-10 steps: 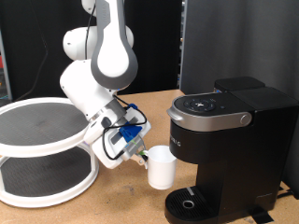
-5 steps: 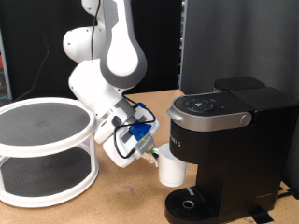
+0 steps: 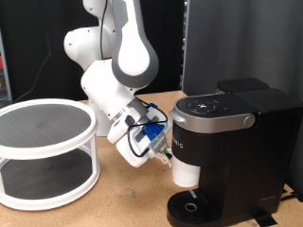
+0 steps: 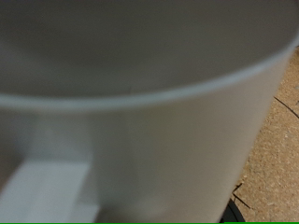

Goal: Make a cup of coffee with the keurig machine

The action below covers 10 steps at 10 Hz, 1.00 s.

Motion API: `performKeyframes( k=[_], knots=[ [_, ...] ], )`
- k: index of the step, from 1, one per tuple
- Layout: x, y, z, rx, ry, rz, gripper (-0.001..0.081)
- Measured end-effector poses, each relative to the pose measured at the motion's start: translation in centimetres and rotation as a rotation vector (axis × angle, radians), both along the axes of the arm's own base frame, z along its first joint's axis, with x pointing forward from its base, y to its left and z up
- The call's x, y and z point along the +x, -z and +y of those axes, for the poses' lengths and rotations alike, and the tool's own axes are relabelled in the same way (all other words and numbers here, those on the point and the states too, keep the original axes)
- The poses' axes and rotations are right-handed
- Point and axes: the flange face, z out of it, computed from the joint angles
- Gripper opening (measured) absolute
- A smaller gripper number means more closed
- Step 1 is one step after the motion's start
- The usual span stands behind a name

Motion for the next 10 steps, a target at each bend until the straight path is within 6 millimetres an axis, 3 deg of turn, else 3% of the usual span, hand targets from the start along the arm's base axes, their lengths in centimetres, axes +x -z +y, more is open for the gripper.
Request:
performKeyframes(
  k=[5,10],
  knots=[
    [0.5,1.1,1.9,-0.022,0.006,-0.004,0.0066],
    [1.3,3.6,1.9,-0.049,0.014,0.019,0.0066]
  ],
)
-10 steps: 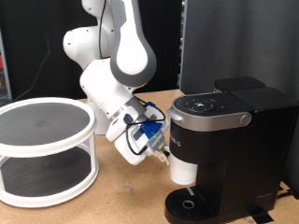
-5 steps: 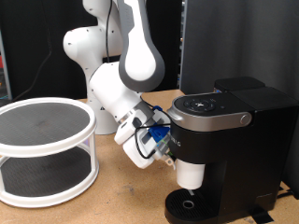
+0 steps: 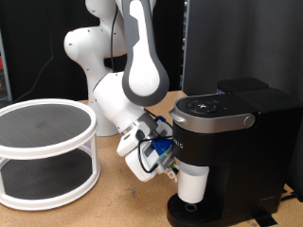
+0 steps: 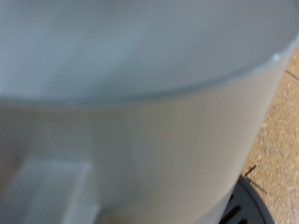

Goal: Make a cup of coffee with the keurig machine

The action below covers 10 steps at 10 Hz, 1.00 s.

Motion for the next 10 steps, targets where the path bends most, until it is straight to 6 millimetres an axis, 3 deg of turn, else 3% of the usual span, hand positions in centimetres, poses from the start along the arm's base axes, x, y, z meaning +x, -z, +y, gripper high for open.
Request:
performKeyframes(
  k=[6,7,8,9,10],
  knots=[
    [0.0,2.5,-0.5,-0.024,0.003,-0.006,0.0074],
    [0.0,2.6,-0.5,-0.019,-0.003,-0.011,0.0247],
    [0.0,2.7,-0.5,-0.013,-0.009,-0.017,0.0247],
    [-0.1,2.8,-0.6,-0.005,-0.022,-0.021,0.0434],
    [-0.5,2.9,-1.1,-0.009,-0.056,-0.013,0.0569]
  ],
)
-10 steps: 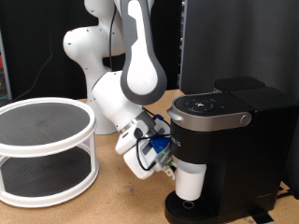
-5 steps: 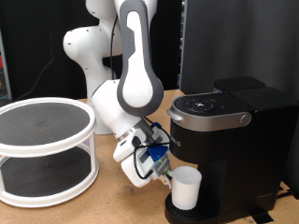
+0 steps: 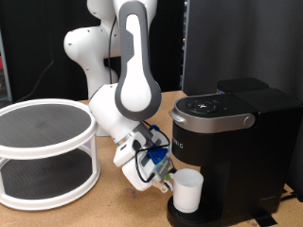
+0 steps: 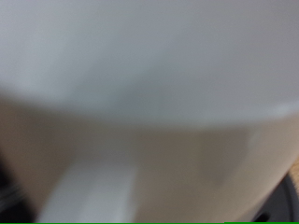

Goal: Make a cup of coffee with the keurig machine

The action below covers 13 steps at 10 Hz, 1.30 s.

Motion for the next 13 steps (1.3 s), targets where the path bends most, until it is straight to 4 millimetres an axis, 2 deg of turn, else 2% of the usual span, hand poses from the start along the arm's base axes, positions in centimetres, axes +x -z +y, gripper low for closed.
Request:
performKeyframes(
  k=[1,2,3,7,10,13],
  knots=[
    [-0.5,-0.2,-0.5,0.006,-0.034,0.011,0.0569],
    [-1.1,-0.7,-1.2,0.025,-0.057,0.021,0.0739],
    [-1.6,-1.5,-1.7,0.054,-0.072,0.03,0.0786],
    [-3.6,-4.9,-3.7,0.139,-0.101,0.039,0.0801],
    [-3.8,-4.7,-3.9,0.152,-0.139,0.046,0.0801],
    [-4.1,-6.8,-5.8,0.265,-0.174,0.019,0.0801]
  ],
)
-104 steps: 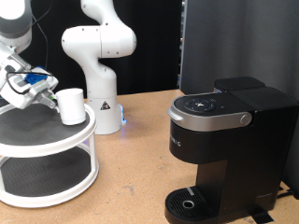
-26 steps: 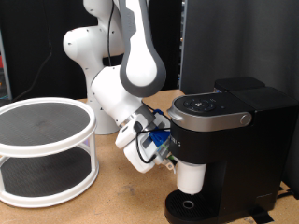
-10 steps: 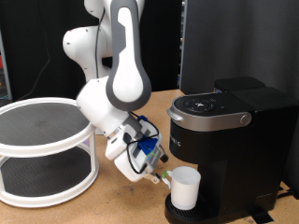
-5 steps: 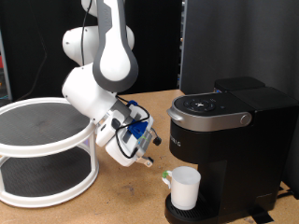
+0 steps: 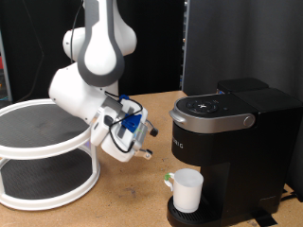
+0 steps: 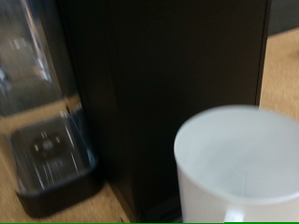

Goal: Make a cup of coffee with the keurig machine

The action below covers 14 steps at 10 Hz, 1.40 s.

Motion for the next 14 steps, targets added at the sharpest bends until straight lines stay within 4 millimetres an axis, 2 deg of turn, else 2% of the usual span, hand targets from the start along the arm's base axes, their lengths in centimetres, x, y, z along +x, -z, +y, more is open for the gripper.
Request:
performKeyframes(
  k=[4,7,9,14],
  knots=[
    [0.1,-4.7,-1.4,0.088,-0.002,0.04,0.0801],
    [-0.3,-5.1,-0.9,0.152,-0.063,0.047,0.0801],
    [-0.5,-7.5,-0.6,0.241,-0.091,0.032,0.0801],
    [-0.4,-14.4,0.7,0.281,-0.09,-0.023,0.0801]
  ],
)
